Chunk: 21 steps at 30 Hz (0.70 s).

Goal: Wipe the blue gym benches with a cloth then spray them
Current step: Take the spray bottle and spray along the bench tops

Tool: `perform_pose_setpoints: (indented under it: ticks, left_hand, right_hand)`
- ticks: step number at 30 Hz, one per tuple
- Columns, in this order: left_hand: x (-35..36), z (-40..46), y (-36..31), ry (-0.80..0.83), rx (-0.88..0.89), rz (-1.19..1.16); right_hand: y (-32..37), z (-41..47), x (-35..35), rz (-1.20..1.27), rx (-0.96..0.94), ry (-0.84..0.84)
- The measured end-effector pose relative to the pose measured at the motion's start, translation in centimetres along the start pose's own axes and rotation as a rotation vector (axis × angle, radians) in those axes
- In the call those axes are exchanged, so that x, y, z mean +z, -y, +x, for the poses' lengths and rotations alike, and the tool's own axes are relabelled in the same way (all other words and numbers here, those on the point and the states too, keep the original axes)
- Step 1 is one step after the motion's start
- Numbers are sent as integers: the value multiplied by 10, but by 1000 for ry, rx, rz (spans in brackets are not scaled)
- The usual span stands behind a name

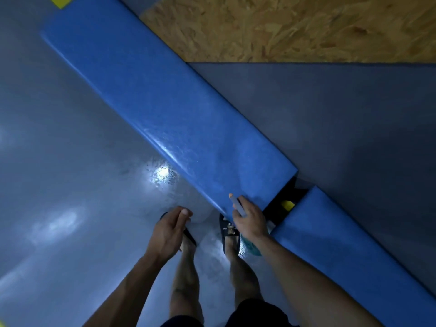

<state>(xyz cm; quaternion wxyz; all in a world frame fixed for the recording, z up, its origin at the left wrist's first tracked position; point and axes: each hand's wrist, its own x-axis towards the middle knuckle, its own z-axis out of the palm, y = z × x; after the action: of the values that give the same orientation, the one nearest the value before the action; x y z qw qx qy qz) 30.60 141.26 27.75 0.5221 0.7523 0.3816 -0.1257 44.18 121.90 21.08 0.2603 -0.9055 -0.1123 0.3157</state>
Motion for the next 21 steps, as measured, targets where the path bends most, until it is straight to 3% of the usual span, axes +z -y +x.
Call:
perform_pose_setpoints:
  ticks: [6,13,21]
  left_hand:
    - [-31,12,12,-4,20,-3]
    - [-71,26,30,11,20,-22]
    - [-120,40,47,30,5,-57]
  right_hand:
    - [33,63,-43,109,140,-141]
    - [70,105,-78,-6,266,-206]
    - [120,72,-20,-75,200,-105]
